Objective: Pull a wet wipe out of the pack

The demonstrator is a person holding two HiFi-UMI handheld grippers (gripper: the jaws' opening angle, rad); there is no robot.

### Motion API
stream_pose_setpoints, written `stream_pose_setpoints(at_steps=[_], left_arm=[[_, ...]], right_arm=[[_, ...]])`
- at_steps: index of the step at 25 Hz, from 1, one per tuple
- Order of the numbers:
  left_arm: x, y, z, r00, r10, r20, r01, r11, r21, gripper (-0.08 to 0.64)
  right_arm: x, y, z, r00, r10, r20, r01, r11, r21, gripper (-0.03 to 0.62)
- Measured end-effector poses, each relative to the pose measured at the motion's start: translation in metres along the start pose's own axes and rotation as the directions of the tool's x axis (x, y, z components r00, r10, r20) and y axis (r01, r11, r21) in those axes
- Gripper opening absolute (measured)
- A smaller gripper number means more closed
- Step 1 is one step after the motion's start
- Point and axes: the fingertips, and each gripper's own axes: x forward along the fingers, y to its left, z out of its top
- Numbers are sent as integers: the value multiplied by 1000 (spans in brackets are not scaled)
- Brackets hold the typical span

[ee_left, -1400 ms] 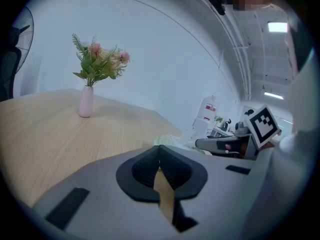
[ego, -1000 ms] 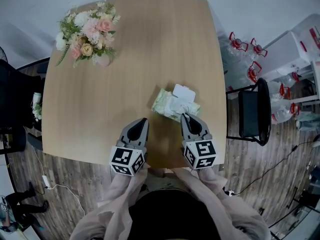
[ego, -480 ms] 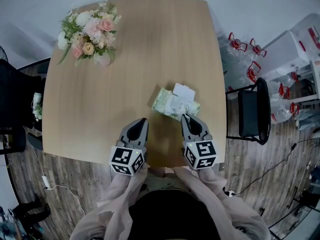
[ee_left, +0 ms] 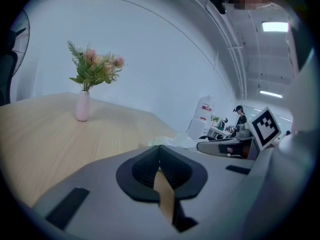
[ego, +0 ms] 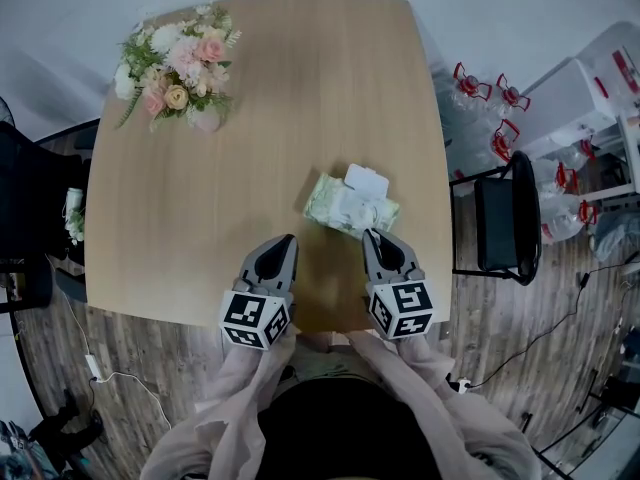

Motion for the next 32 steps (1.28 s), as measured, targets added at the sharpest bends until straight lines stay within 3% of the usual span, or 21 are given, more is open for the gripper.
stream_pose_setpoints(at_steps=[32], left_arm=[[-30,4,-2,1000,-29,12,29,999,21,11]], right_arm=[[-23,21,-19,999,-51,-7,51,999,3,21]])
